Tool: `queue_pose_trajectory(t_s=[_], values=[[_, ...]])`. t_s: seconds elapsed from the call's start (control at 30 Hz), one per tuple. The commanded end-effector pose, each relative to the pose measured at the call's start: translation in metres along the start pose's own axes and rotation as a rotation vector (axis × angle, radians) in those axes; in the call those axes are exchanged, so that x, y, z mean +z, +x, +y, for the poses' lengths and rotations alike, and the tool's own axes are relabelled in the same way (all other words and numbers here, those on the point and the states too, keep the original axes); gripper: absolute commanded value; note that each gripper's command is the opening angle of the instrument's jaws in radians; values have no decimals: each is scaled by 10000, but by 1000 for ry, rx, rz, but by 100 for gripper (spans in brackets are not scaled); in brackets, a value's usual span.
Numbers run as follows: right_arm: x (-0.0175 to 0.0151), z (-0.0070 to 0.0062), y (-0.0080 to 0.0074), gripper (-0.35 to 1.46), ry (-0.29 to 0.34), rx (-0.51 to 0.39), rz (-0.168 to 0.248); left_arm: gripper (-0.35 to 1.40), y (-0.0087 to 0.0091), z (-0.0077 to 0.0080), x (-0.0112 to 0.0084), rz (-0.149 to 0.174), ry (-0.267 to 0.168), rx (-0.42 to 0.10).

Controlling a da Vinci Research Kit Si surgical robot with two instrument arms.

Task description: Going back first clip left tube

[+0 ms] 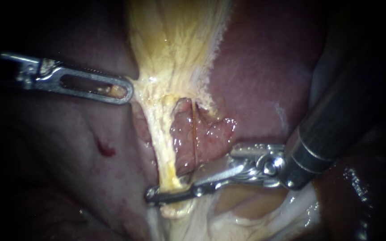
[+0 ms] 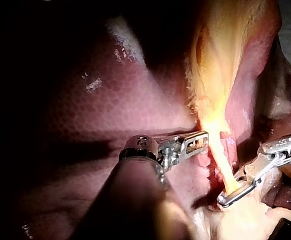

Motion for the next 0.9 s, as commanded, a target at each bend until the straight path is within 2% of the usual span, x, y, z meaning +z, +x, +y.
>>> queue_pose_trajectory(t_s=[0.03,0.3,0.33,0.4,0.47,0.5,0.7,0.8,0.9], values=[[0,0,0,-35,-2,0,-2,-35,0,0,0,0,0,0],[-1,1,0,-35,5,0,8,-35,0,0,0,0,0,0],[-1,1,0,-23,9,-1,19,-35,0,0,0,0,0,0],[0,2,-2,16,15,-16,71,-35,0,0,0,0,0,0],[3,4,0,38,-3,-27,115,-35,0,0,0,0,0,0],[5,5,1,41,-9,-32,125,-35,0,0,0,0,0,0],[10,13,6,48,-38,-140,138,-35,0,0,-1,0,0,0],[11,20,8,49,-82,-222,155,-35,0,0,0,0,0,0],[8,26,7,49,-112,-266,164,-35,0,0,0,0,0,0]])
